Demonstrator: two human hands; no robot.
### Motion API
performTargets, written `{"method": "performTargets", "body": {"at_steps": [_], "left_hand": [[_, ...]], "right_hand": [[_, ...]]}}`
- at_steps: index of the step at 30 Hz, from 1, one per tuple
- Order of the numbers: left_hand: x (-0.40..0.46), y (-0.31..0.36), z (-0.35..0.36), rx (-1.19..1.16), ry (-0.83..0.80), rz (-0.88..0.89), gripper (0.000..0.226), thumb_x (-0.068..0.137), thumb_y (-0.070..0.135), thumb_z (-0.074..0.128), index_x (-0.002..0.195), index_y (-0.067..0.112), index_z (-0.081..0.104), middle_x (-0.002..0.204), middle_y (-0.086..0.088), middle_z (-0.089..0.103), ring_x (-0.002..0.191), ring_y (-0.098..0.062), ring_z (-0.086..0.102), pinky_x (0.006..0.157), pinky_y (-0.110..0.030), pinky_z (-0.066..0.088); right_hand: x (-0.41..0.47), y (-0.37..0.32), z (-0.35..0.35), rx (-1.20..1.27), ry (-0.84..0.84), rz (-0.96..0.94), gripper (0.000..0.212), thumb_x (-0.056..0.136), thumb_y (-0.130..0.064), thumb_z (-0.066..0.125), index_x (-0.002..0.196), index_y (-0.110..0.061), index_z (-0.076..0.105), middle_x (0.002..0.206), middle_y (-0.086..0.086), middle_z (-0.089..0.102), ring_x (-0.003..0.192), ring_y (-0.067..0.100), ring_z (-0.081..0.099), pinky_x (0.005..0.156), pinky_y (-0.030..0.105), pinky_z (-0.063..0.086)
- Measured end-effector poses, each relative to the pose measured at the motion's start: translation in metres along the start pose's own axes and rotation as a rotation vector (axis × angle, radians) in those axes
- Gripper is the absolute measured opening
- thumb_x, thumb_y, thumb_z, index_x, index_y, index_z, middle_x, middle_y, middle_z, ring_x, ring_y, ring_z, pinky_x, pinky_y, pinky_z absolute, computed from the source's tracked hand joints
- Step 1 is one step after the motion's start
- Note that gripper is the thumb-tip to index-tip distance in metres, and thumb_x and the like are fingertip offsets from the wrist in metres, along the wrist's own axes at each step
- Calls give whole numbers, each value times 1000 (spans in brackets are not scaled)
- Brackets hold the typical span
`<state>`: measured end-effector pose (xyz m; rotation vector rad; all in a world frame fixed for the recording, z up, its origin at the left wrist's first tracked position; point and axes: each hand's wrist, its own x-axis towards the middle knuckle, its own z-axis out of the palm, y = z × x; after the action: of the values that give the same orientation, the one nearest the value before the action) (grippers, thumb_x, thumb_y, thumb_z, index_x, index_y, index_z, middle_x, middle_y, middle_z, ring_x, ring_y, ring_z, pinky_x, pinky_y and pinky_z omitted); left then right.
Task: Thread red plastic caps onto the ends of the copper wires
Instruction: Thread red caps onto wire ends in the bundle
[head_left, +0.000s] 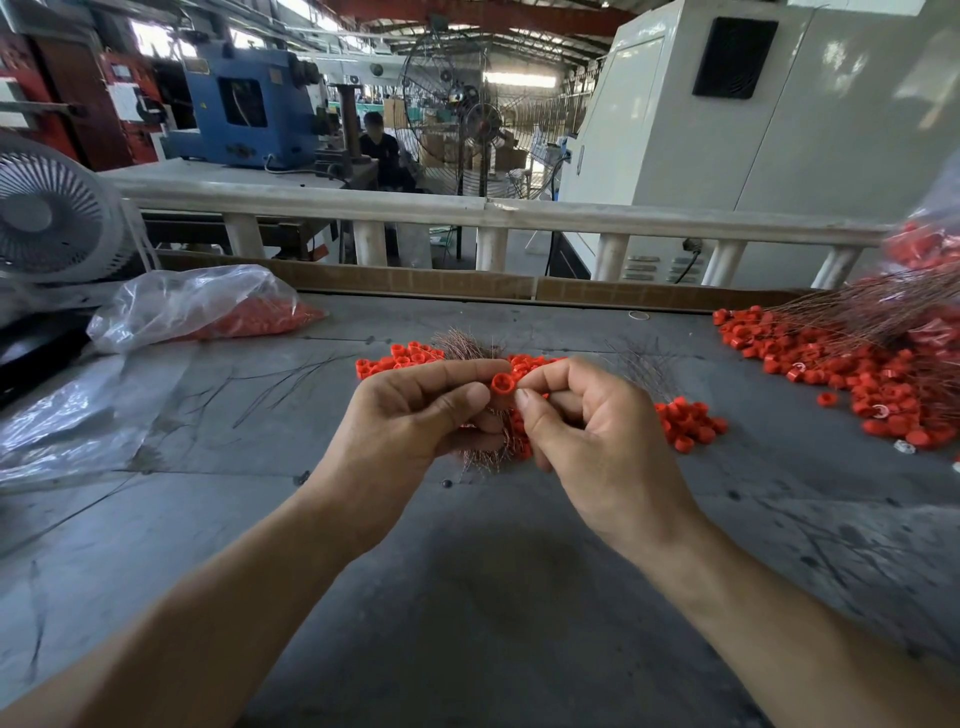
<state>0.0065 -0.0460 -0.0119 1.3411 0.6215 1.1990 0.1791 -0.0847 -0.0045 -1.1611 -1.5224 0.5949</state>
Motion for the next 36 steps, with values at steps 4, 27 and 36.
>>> {"method": "performTargets", "body": {"at_steps": [4, 27, 36], "left_hand": [[0, 0, -1, 0, 0, -4, 26, 85, 18, 66, 107, 17, 80, 89, -14, 73, 84, -22, 70, 78, -30, 59], [1, 2, 0, -87, 58, -15, 22, 81, 13, 70, 101, 8, 78, 91, -17, 75, 75, -22, 72, 66, -29, 59], [2, 4, -2, -131, 72, -55, 26, 80, 14, 70, 103, 4, 75, 94, -22, 74, 74, -23, 72, 65, -29, 60]], "right_hand": [[0, -1, -1, 1, -6, -5, 11, 98, -13, 64, 88, -16, 66, 52, -5, 58, 51, 13, 50, 53, 43, 46], [4, 4, -1, 244, -171, 161, 11, 104, -19, 57, 107, -17, 67, 64, 7, 69, 40, 15, 49, 40, 19, 36], [5, 7, -3, 315, -277, 245, 15, 104, -22, 56, 112, -14, 65, 74, 14, 73, 49, 22, 60, 39, 25, 38]]}}
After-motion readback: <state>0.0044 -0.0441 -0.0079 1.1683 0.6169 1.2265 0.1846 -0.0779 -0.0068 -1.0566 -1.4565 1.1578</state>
